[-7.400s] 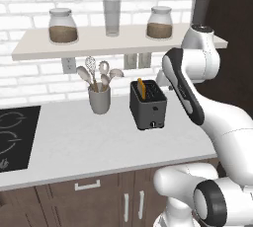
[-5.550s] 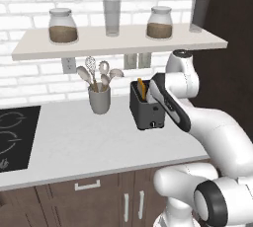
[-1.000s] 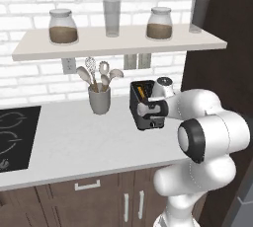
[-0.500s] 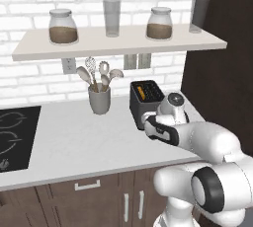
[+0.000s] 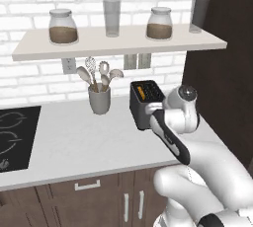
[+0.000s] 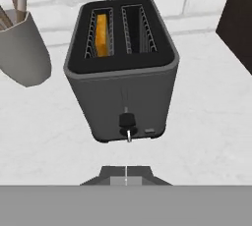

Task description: Start the toaster. Once the lever pops up, take the bread to the plate on the dining counter.

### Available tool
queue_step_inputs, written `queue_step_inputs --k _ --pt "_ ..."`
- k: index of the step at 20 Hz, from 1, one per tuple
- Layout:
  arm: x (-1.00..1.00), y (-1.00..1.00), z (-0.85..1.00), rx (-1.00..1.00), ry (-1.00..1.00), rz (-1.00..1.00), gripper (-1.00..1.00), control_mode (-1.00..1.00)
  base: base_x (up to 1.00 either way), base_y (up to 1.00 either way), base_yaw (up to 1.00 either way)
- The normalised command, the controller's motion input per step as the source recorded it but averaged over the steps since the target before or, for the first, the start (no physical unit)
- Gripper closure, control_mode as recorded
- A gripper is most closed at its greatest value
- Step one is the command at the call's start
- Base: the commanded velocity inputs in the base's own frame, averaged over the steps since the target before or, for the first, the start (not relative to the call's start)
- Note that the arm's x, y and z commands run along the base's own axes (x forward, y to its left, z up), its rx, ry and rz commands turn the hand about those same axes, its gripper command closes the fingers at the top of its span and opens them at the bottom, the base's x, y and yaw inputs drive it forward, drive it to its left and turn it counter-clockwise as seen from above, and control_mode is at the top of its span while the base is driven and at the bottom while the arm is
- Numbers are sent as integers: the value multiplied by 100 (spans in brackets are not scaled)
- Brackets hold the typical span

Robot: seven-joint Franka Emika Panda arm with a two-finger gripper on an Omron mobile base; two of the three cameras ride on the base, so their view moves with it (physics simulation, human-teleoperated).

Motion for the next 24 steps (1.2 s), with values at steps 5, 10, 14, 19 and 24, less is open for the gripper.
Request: queue_step_inputs --k 5,10,14,19,24 --pt "-7 0 71 0 0 0 100 -100 0 0 0" --pt "0 4 37 0 -4 0 100 -100 0 0 0" --pt "6 25 20 0 -7 0 100 -100 0 0 0" --pt "5 11 29 0 -1 0 100 -100 0 0 0" --pt "15 0 9 0 0 0 100 -100 0 0 0"
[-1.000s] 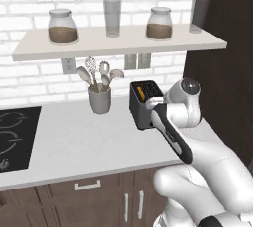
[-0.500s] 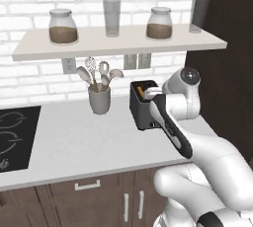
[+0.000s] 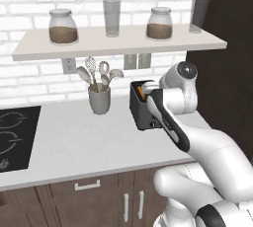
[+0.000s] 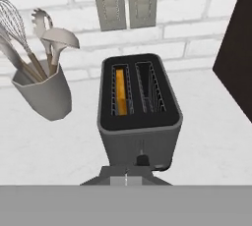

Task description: Start the toaster. Once the lever pops up, take the bread to the plate on the dining counter.

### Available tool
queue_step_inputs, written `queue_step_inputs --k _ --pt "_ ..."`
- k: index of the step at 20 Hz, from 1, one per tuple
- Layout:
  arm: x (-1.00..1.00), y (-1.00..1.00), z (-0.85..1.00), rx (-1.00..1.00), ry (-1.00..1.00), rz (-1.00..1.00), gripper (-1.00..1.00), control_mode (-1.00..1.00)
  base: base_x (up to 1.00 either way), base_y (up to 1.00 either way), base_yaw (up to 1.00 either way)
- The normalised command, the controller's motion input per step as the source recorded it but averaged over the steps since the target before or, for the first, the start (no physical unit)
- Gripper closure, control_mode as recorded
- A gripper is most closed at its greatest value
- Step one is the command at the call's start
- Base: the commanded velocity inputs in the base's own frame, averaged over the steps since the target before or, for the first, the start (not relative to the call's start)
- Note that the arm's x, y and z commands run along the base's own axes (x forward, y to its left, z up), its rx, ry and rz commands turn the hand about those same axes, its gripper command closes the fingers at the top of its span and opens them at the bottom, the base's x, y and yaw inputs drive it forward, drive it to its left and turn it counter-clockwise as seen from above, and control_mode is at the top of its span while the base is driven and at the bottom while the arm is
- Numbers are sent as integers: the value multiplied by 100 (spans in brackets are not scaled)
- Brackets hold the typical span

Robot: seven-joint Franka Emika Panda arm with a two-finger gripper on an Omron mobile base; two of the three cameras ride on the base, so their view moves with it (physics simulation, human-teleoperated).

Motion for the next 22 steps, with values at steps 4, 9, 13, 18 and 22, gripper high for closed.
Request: queue_step_inputs --k 4,9,13,18,22 --pt "25 0 0 0 5 4 100 -100 0 0 0" --pt "34 0 -7 -1 7 4 100 -100 0 0 0" --pt "20 0 -13 0 0 0 100 -100 0 0 0" --pt "17 0 -25 -1 0 0 100 -100 0 0 0" --pt "13 0 -13 0 0 0 -100 -100 0 0 0"
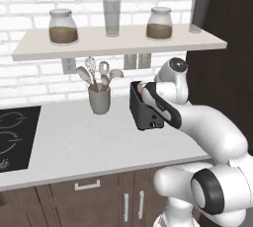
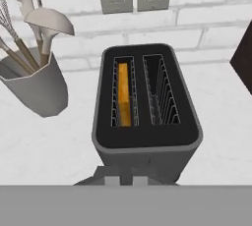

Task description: Start the toaster. Once the lever pops up, take the bread to the plate on the dining counter.

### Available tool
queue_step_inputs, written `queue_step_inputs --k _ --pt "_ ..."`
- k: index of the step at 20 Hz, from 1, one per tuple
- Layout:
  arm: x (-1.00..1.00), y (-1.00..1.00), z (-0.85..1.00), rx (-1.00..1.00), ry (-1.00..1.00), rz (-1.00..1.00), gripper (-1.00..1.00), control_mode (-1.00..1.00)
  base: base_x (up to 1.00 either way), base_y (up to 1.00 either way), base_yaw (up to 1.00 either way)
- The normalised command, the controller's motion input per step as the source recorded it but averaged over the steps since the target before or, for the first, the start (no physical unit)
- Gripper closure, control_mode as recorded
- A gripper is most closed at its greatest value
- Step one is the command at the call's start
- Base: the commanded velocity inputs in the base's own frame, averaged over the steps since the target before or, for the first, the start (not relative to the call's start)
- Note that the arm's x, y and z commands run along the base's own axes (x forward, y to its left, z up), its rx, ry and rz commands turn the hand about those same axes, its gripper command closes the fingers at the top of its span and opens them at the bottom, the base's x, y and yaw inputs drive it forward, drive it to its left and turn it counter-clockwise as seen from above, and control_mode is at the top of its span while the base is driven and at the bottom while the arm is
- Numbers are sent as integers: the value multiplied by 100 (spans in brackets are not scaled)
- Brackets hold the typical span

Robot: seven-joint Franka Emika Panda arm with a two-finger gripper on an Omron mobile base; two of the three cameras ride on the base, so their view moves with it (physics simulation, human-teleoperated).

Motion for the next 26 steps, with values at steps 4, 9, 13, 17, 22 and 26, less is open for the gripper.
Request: queue_step_inputs --k 4,9,13,17,22,26 --pt "11 0 -1 0 0 0 -100 -100 0 0 0" --pt "10 0 -3 0 0 0 -100 -100 0 0 0" --pt "14 0 -9 0 0 0 -100 -100 0 0 0" --pt "14 0 -8 0 0 0 -100 -100 0 0 0" --pt "12 0 -8 0 0 0 -100 -100 0 0 0" --pt "13 0 -11 -1 0 0 -100 -100 0 0 0"
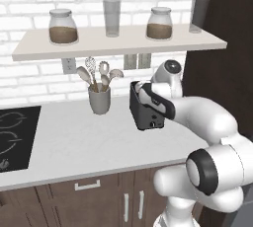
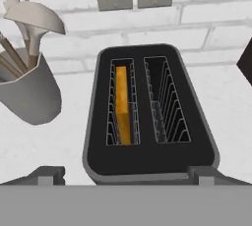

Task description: Start the toaster. Once the lever pops up, take the bread to the plate on the dining counter.

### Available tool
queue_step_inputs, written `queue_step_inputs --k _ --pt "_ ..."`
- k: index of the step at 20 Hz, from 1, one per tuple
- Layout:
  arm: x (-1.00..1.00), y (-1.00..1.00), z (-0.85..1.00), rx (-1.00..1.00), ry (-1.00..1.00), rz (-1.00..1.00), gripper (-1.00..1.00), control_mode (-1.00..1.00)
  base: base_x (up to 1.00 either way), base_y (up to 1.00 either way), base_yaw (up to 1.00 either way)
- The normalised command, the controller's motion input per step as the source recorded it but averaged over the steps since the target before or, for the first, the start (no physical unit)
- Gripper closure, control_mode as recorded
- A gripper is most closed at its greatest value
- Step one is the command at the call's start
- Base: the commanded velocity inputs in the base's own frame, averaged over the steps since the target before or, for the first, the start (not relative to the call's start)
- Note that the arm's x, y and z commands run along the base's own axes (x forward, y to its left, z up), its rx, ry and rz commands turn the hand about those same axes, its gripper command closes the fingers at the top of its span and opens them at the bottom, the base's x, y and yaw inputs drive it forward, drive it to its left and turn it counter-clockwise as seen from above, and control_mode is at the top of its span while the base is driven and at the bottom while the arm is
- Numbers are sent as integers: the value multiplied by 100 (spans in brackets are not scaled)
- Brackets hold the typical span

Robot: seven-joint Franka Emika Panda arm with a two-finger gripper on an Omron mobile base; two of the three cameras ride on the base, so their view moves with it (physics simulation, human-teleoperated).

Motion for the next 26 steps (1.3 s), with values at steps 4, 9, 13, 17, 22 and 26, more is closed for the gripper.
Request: queue_step_inputs --k 4,9,13,17,22,26 --pt "14 0 -9 0 0 0 -100 -100 0 0 0" --pt "17 1 -6 -1 0 0 -100 -100 0 0 0" --pt "21 11 -4 -2 0 0 -100 -100 0 0 0" --pt "18 9 -3 0 0 0 -100 -100 0 0 0" --pt "14 1 -6 0 0 0 -100 -100 0 0 0" --pt "11 0 -11 0 0 0 -100 -100 0 0 0"
